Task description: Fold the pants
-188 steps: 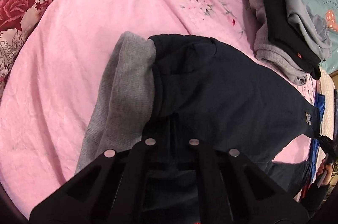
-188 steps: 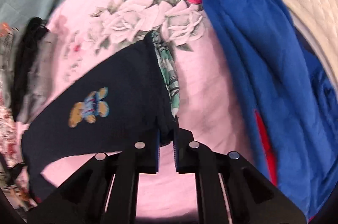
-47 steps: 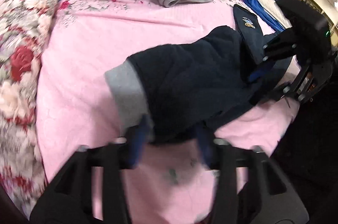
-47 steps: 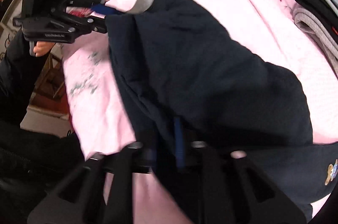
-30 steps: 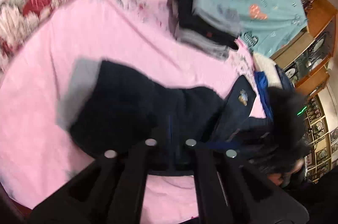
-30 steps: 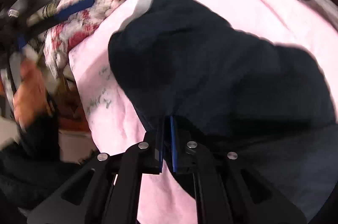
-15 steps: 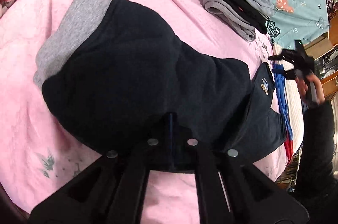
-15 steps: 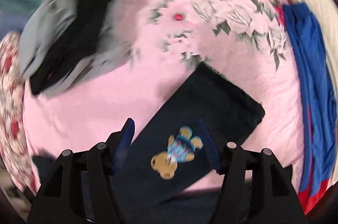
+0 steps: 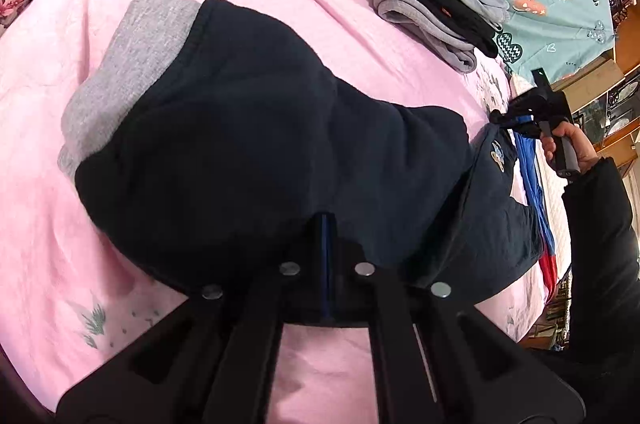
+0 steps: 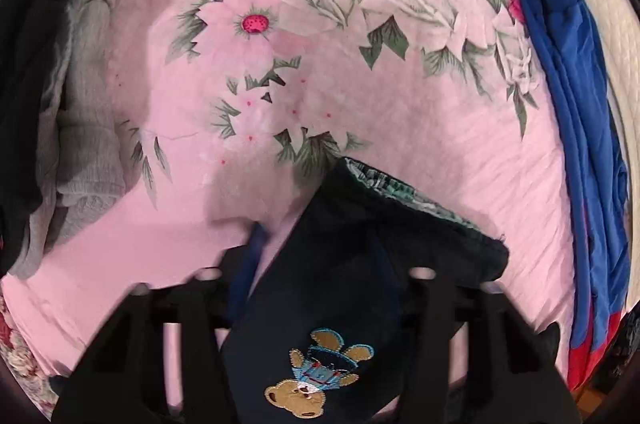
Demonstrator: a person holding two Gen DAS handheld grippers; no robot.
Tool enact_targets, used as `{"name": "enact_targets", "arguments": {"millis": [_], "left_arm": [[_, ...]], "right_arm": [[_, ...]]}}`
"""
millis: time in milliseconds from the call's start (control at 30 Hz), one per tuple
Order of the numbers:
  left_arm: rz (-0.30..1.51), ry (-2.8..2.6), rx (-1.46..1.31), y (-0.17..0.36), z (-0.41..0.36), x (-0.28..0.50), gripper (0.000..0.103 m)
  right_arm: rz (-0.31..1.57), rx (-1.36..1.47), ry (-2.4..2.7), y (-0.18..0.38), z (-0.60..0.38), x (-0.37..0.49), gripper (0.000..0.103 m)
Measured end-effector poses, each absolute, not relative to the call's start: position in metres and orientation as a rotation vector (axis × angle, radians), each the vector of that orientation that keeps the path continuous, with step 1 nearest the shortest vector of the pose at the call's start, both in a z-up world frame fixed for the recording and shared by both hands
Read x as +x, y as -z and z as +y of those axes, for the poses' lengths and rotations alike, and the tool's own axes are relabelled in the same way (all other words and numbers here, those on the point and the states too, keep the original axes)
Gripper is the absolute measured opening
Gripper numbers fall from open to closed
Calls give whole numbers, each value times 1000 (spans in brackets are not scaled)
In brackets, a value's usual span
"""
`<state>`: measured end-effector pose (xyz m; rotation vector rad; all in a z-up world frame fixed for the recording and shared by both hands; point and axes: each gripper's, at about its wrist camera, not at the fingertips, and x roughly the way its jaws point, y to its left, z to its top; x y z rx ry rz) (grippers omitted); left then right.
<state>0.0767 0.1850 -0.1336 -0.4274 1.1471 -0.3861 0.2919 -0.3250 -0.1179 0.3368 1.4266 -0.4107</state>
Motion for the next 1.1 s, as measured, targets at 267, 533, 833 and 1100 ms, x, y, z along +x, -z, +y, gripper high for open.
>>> {"name": "enact_targets", "arguments": {"millis": [267, 533, 833, 1100], "left_arm": [[1186, 402, -374, 132, 181, 83, 3], [1225, 437, -303, 131, 177, 88, 3], [1235, 361, -224, 126, 164, 85, 3], [1201, 326, -265, 126, 169, 78, 3]], "right_arm": [[1223, 450, 277, 48, -363, 215, 6], [983, 640, 235, 9, -420, 40, 6], [988, 817, 256, 119, -445, -60, 7], [936, 753, 237, 93, -455, -53, 43]]}}
